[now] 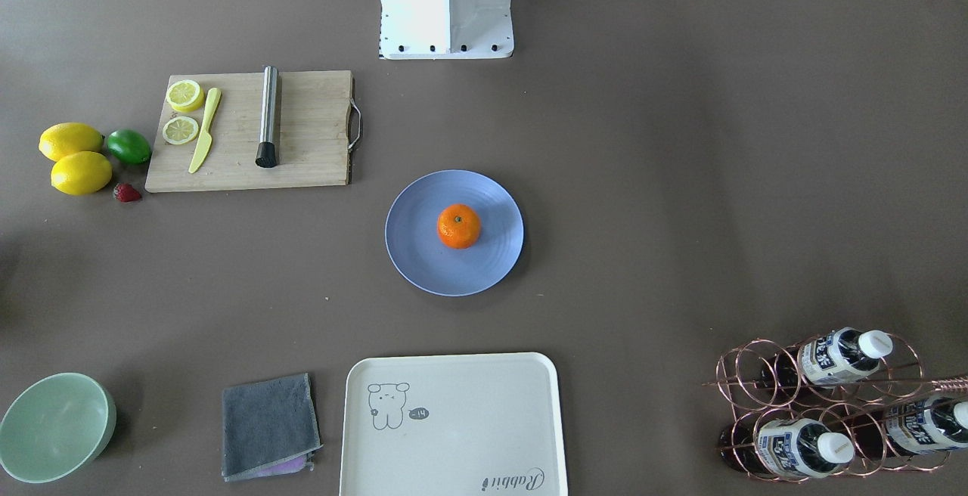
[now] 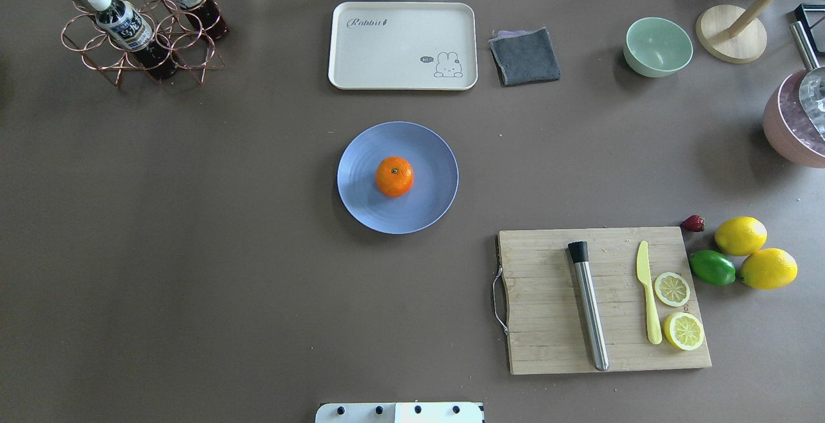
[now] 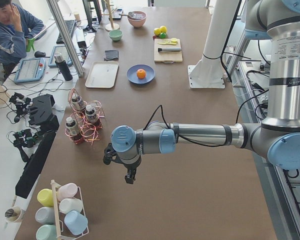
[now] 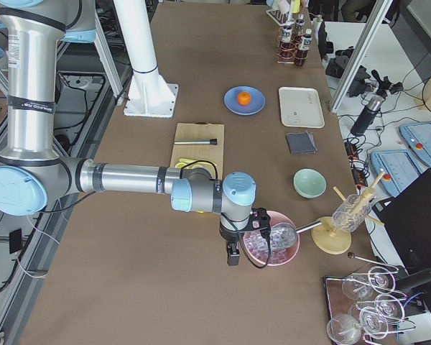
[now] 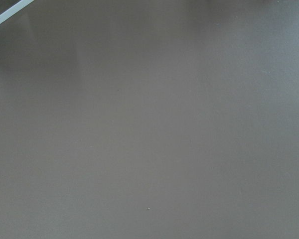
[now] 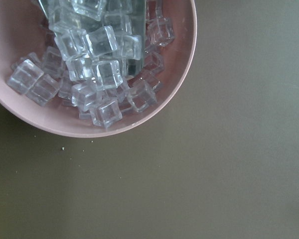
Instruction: Pick orange to plate
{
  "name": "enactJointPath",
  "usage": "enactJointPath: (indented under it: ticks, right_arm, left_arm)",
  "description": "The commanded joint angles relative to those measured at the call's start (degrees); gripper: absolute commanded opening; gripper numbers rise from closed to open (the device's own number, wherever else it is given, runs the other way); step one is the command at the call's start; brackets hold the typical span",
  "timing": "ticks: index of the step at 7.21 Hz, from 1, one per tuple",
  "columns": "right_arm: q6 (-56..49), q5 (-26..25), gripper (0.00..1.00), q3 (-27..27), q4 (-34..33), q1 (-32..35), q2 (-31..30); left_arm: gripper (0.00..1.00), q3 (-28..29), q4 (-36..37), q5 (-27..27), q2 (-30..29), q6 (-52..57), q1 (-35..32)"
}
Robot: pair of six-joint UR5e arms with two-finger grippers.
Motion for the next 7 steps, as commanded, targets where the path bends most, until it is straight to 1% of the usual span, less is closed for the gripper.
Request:
enactJointPath:
  ticks: [1,4,7]
  right_arm:
    - [0.1,0.1,1.0,0.2,0.1,0.1,-0.1]
    - [0.1,0.2,1.0,0.5,0.1,0.1,-0.1]
    - [0.1,2.2,1.0,0.3,0.1,0.1,-0.2]
  left_arm:
    - [0.98,0.0,-0.1,0.2,0.1,-0.1,0.0]
    - [0.98,-0.7,-0.3,0.2,0.1,-0.1,-2.8]
    - [0.98,-0.7,-0.2,0.3,0.1,-0.1,-2.9]
